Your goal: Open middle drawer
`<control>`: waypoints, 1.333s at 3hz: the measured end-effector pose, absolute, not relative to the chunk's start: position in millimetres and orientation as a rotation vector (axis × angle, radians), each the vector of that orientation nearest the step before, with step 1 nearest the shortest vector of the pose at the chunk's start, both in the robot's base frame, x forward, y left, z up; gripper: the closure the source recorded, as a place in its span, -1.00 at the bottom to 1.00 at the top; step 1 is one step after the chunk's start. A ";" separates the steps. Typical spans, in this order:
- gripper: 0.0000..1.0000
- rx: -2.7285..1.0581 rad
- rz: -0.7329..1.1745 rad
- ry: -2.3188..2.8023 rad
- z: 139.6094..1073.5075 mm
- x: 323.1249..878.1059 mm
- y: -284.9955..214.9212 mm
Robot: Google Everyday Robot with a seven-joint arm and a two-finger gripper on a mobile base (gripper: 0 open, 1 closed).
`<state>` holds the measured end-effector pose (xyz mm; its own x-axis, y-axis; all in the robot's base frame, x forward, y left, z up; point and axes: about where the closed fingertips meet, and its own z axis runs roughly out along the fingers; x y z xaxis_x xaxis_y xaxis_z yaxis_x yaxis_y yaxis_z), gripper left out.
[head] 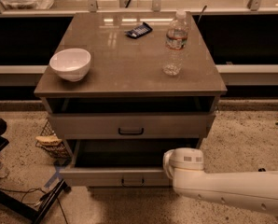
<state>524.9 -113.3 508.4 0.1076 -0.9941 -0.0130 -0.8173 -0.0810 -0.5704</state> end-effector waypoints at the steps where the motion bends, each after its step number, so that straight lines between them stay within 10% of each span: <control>1: 1.00 -1.904 -0.471 1.705 496.9 554.3 -119.9; 4: 1.00 -1.861 -0.367 1.694 465.3 585.2 -125.4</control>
Offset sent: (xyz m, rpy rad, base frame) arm 0.0947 -0.0214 -0.0641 0.2504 -0.0029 0.0538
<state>585.2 -125.4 465.3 0.1518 -0.9714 -0.1826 -0.8086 -0.0158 -0.5882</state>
